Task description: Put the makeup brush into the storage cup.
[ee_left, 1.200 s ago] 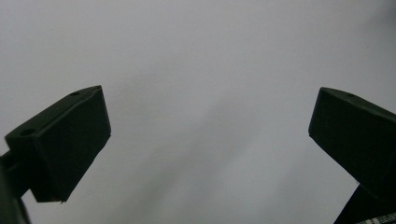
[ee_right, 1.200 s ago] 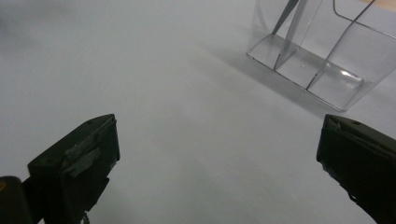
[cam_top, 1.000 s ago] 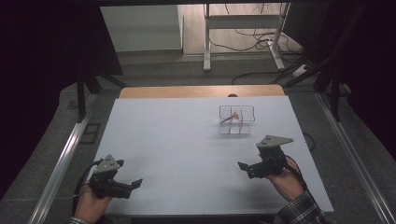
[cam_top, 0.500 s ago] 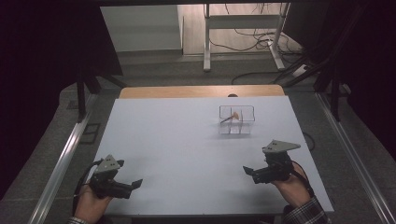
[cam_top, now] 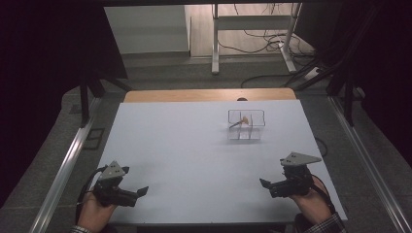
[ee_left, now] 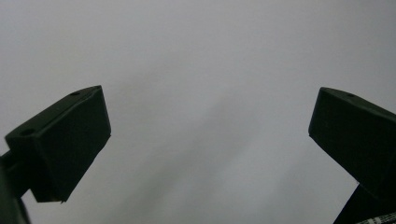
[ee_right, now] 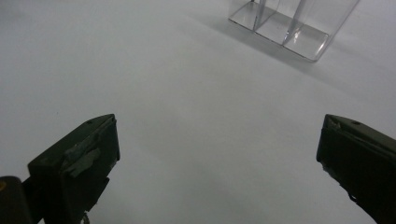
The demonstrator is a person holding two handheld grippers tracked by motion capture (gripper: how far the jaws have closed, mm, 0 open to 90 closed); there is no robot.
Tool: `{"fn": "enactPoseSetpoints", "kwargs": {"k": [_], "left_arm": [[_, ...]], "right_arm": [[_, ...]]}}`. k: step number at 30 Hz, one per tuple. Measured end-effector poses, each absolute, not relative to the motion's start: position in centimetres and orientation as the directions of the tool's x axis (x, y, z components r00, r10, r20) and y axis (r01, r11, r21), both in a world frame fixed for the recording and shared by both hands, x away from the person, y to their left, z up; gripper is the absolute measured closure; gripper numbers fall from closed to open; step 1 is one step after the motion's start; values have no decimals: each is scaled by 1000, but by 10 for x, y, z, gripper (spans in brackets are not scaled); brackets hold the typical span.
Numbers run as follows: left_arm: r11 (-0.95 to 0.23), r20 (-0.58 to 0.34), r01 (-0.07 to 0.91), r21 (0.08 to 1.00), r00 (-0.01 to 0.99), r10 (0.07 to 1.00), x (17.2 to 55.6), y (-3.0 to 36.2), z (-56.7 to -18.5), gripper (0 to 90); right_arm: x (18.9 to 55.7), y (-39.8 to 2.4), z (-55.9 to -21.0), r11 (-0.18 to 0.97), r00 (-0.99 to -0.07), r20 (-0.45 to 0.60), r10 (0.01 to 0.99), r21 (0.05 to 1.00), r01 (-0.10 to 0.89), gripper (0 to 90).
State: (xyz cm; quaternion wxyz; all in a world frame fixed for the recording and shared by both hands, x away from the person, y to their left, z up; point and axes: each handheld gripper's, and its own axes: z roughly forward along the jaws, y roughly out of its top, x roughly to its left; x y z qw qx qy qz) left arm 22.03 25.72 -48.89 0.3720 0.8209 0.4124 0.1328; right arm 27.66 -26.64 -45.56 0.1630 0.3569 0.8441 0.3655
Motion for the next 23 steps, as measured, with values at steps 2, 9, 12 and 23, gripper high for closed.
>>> {"fn": "enactPoseSetpoints", "kwargs": {"k": [2, 9, 12, 23], "left_arm": [[-383, -88, 578, 721, 625, 776, 220, 257, -489, 0], [-383, -87, 578, 721, 624, 777, 220, 257, -489, 0], [-385, -86, 578, 719, 624, 777, 220, 257, -489, 0], [-388, -84, 578, 718, 625, 776, 221, 257, -489, 0]], "right_arm": [[275, -269, -457, 473, -686, -12, 727, 733, 488, 0], [270, -278, -459, 467, -674, -7, 739, 727, 504, 0], [268, -280, -458, 457, -668, -5, 744, 733, 503, 0], [269, -280, -459, 460, -667, 2, 745, 724, 515, 0]]}}
